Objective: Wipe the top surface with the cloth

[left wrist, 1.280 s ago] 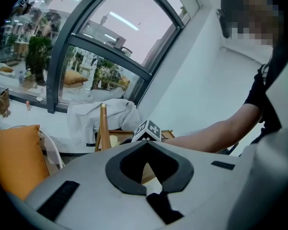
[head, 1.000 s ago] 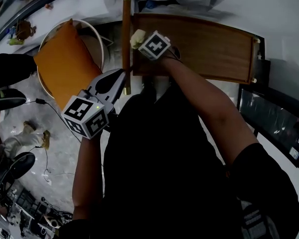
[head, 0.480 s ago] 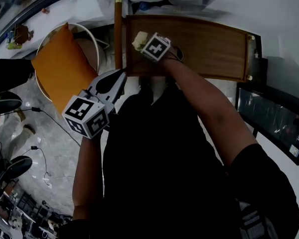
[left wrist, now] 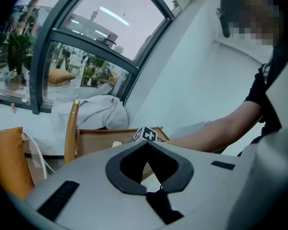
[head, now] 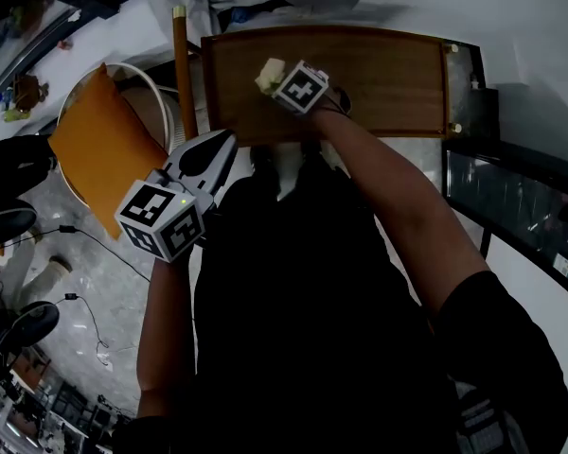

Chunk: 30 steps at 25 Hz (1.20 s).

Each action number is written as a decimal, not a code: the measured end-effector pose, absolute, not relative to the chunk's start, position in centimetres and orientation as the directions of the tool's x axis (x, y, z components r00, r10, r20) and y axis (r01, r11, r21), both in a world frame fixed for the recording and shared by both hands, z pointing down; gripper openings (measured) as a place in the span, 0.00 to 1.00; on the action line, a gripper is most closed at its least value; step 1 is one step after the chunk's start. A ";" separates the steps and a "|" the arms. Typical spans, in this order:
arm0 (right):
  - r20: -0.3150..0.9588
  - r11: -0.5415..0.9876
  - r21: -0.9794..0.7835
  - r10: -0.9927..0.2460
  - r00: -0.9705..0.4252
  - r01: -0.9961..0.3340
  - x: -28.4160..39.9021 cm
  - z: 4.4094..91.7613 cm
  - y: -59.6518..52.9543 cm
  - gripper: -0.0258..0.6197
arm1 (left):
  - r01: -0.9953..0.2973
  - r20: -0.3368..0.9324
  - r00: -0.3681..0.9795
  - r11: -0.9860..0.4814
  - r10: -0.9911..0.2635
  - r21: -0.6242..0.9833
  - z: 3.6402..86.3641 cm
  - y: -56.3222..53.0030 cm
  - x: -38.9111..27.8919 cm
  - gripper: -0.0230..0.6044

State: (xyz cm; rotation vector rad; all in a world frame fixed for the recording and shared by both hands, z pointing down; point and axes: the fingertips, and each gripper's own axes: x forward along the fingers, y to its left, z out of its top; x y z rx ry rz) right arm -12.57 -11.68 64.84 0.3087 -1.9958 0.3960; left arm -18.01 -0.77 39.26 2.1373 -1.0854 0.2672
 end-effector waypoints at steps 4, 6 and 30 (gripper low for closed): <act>0.897 0.896 -0.151 -0.053 -0.438 -0.417 -9.4 64.8 -12.5 0.11 | -0.758 0.472 0.642 -0.413 -0.604 0.505 39.2 -1.6 -15.7 0.05; 0.900 0.890 -0.145 -0.062 -0.431 -0.432 -7.7 64.7 -12.9 0.11 | -0.752 0.473 0.651 -0.422 -0.594 0.506 39.2 -2.0 -14.6 0.05; 0.915 0.815 -0.094 -0.157 -0.373 -0.572 9.9 64.3 -16.6 0.11 | -0.654 0.456 0.757 -0.544 -0.469 0.525 39.7 -7.6 -1.9 0.05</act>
